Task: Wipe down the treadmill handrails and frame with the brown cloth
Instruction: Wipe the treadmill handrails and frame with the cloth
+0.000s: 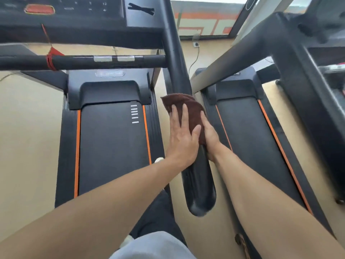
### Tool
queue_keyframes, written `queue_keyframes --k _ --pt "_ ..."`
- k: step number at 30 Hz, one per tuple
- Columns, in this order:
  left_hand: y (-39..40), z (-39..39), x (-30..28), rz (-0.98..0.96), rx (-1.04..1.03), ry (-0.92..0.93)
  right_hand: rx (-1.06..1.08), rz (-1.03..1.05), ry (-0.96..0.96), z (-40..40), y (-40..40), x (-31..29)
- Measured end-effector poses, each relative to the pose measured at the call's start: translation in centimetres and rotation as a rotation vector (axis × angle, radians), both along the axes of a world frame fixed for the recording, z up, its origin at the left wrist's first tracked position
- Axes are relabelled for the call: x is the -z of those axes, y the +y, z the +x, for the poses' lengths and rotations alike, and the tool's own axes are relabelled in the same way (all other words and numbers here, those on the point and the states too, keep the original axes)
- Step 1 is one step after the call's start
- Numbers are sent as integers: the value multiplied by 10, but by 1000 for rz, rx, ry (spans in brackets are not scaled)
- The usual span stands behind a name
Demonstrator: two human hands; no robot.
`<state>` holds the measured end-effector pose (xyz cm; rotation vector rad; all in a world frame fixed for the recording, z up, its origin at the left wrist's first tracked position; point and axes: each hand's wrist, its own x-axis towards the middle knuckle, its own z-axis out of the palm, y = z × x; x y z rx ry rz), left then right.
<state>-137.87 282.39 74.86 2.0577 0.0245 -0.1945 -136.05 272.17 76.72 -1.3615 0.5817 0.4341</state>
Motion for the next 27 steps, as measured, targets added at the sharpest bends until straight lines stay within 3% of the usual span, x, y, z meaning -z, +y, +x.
queue_keyframes --k 9,13,16,19,23,27 --pt "-11 -175 7 -127 31 103 175 -126 68 -166 -3 -2" --pt "-4 -214 17 -285 51 178 234 -298 -79 -207 8 12" --pt "7 -217 18 -427 -13 396 85 -529 -238 -219 15 16" --pt "28 -206 11 -635 -145 701 -2 -771 -216 -220 30 17" --pt "54 -173 9 -573 -106 793 -50 -897 -172 -209 34 16" --pt "65 -125 13 -428 -8 609 -172 -1100 -174 -181 44 7"
